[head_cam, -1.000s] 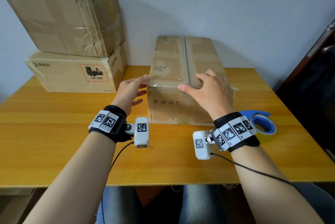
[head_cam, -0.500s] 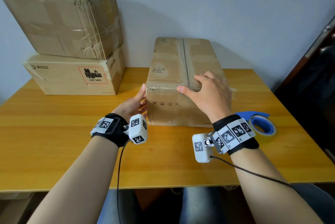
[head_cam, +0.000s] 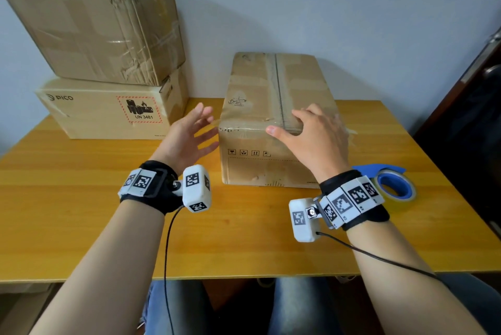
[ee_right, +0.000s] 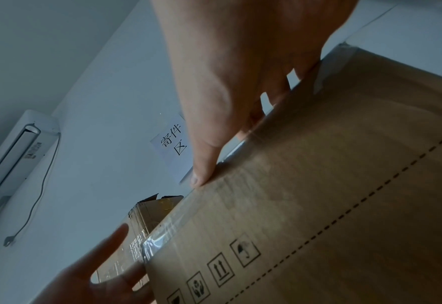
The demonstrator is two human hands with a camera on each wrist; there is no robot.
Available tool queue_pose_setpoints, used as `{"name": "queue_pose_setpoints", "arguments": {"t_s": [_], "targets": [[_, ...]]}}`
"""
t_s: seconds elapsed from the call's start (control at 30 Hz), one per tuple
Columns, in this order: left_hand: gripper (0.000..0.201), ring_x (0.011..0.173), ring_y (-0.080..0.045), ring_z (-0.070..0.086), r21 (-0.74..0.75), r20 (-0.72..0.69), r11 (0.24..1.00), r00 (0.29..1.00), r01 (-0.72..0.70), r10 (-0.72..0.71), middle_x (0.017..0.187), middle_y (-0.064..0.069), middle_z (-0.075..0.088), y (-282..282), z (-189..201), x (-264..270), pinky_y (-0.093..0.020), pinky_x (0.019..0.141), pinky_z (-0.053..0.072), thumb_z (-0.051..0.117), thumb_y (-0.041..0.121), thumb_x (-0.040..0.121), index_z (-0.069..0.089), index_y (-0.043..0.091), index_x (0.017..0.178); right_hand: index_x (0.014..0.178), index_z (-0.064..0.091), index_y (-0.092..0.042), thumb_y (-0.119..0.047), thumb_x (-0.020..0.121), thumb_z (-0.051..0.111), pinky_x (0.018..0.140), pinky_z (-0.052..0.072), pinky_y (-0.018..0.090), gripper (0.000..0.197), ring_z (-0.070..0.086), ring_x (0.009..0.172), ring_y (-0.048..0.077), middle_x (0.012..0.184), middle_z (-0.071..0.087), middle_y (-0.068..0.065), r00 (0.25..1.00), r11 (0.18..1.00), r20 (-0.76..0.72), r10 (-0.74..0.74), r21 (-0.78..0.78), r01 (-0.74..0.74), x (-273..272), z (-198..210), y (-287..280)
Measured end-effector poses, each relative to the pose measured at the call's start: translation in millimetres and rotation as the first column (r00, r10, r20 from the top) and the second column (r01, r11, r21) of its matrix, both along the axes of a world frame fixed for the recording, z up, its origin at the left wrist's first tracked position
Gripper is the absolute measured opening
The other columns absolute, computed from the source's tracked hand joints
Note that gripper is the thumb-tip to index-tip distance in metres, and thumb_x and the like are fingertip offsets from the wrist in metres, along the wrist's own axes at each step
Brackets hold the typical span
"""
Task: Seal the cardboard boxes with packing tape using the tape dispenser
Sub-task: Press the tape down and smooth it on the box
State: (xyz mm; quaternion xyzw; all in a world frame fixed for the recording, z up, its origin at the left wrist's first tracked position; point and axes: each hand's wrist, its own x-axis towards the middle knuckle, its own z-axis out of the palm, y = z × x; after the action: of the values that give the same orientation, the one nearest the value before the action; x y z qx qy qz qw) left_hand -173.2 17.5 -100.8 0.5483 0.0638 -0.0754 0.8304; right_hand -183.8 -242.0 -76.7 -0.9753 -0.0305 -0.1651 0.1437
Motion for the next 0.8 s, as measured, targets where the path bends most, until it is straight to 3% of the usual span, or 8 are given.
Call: {"name": "queue_pose_setpoints", "arguments": {"t_s": [0.1,0.2,0.33,0.47,0.67,0.8], "targets": [[0.018,0.108,-0.018,0.06,0.114,0.069,0.993,0.996,0.04,-0.048,0.103,0.011,0.071,-2,-3,-4,-0.041,0.095,0.049,0.063,0.027,0.091,0.074,0.028,0.106,0.137,0.058,-0.025,-0.092,0.078,0.037,0.121,0.02,0.053,0.091,0.052,0.131,0.024,0.136,0.057,-0.003,1.0,1.0,-0.001,0.004,0.005,-0.004,0,0,0],[0.02,0.105,-0.017,0.064,0.169,0.083,0.986,0.997,-0.011,-0.003,0.105,0.005,0.073,-3,-6,-5,-0.044,0.099,0.048,0.067,0.016,0.089,0.074,0.025,0.105,0.138,0.058,-0.026,-0.091,0.078,0.038,0.121,0.019,0.053,0.091,0.052,0.131,0.023,0.136,0.056,-0.004,1.0,1.0,-0.001,0.005,0.007,-0.005,-1,0,0],[0.008,0.1,-0.013,0.068,0.209,0.175,0.974,0.983,-0.091,0.054,0.105,0.002,0.075,-3,-11,-4,-0.042,0.09,0.051,0.071,0.022,0.088,0.077,0.025,0.086,0.135,0.06,-0.025,-0.09,0.079,0.039,0.121,0.022,0.052,0.088,0.054,0.125,0.021,0.131,0.058,-0.004,1.0,1.0,0.013,0.01,0.013,-0.01,-1,0,-1],[0.007,0.104,-0.018,0.068,0.195,0.219,0.976,0.974,-0.101,0.057,0.107,0.0,0.074,-2,-16,-4,-0.043,0.089,0.051,0.074,0.024,0.082,0.08,0.025,0.085,0.132,0.062,-0.025,-0.088,0.08,0.042,0.118,0.027,0.052,0.084,0.055,0.12,0.02,0.128,0.059,-0.004,0.999,1.0,0.033,0.012,0.018,-0.013,-2,-1,-1],[0.033,0.103,-0.016,0.066,0.169,0.257,0.982,0.966,-0.082,0.037,0.103,0.006,0.07,-1,-24,-4,-0.043,0.092,0.053,0.068,-0.001,0.088,0.078,0.029,0.099,0.133,0.062,-0.025,-0.088,0.08,0.041,0.117,0.029,0.052,0.085,0.054,0.123,0.021,0.129,0.059,-0.004,1.0,1.0,0.027,0.01,0.014,-0.011,-2,-1,-1],[0.014,0.096,-0.016,0.067,0.132,0.263,0.984,0.961,-0.119,0.081,0.093,0.001,0.073,-1,-20,-4,-0.039,0.084,0.054,0.081,0.024,0.073,0.079,0.027,0.087,0.133,0.061,-0.025,-0.088,0.08,0.041,0.114,0.033,0.052,0.085,0.053,0.124,0.022,0.129,0.058,-0.004,1.0,1.0,0.024,0.011,0.024,-0.011,-2,-1,-1]]}}
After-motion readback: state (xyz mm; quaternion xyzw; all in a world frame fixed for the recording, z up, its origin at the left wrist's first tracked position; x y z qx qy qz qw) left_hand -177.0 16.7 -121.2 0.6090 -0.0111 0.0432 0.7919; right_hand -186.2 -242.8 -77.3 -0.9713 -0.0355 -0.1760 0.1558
